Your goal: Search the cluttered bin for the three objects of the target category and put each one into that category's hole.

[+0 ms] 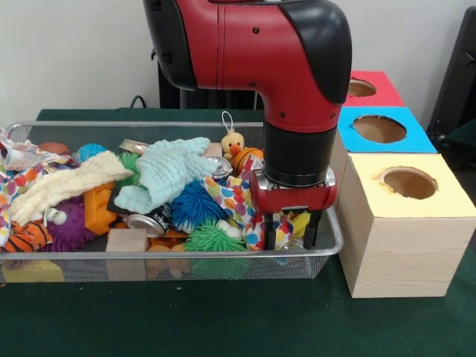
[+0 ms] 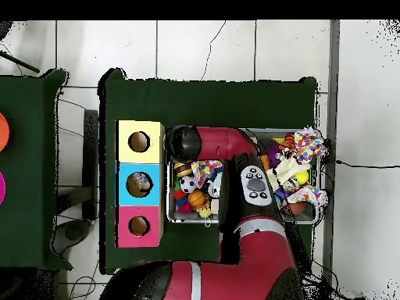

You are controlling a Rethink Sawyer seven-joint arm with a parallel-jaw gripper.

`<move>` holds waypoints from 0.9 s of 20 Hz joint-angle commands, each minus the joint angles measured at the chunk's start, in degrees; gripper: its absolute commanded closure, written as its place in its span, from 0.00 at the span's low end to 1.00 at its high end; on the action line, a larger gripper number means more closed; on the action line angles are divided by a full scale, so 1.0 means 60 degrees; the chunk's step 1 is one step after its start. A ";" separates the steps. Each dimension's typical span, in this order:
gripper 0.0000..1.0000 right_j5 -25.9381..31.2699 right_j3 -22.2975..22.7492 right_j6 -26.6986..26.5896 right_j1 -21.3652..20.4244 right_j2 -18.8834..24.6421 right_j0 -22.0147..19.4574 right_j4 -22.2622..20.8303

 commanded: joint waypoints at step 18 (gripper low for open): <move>0.00 0.1480 -0.0746 -0.1069 -0.0035 0.1200 -0.0148 -0.1557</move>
